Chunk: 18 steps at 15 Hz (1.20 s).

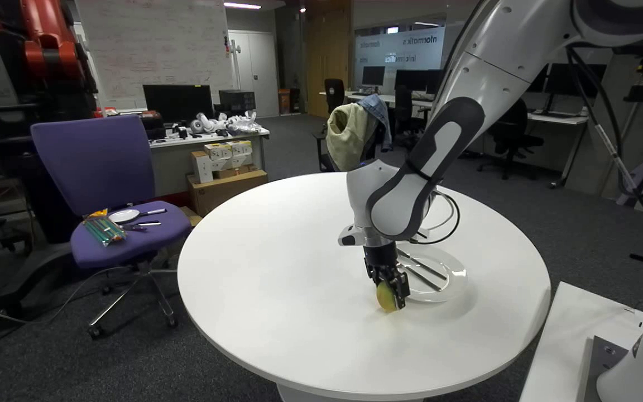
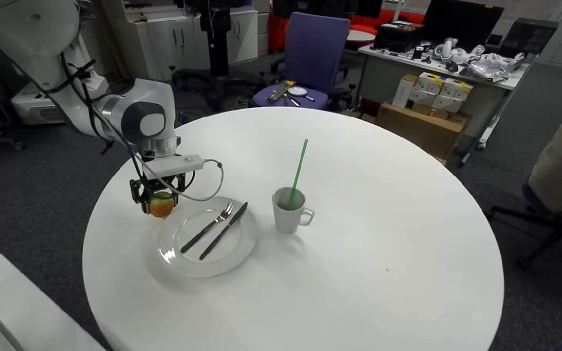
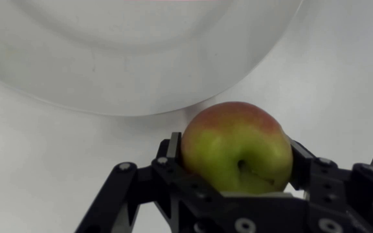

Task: Move the apple

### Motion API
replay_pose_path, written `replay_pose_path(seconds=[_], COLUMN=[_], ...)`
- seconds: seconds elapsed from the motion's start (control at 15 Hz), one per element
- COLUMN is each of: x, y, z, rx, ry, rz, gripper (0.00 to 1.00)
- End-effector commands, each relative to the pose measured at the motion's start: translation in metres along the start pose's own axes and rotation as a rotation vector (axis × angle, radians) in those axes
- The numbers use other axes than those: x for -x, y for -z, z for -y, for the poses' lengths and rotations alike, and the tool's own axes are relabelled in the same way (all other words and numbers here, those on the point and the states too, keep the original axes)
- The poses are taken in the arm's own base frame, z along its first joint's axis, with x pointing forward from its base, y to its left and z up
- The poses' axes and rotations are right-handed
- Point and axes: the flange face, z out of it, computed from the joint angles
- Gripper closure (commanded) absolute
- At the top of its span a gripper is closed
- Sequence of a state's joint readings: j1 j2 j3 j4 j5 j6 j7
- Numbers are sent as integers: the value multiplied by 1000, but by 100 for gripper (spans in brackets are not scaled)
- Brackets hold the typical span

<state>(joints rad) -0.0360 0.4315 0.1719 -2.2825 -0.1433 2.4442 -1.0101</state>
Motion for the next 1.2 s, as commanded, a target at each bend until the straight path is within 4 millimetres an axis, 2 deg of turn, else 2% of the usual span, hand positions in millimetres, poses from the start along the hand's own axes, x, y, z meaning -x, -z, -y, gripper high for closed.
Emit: replay_pose_path(seconds=[0.0,0.6,1.13], x=[3,4,10], y=[6,5,1], z=[3,3,5], rx=[25,20,-15], ry=[-28,-75,-218], rz=[17,23,57], gripper=[50,50,50])
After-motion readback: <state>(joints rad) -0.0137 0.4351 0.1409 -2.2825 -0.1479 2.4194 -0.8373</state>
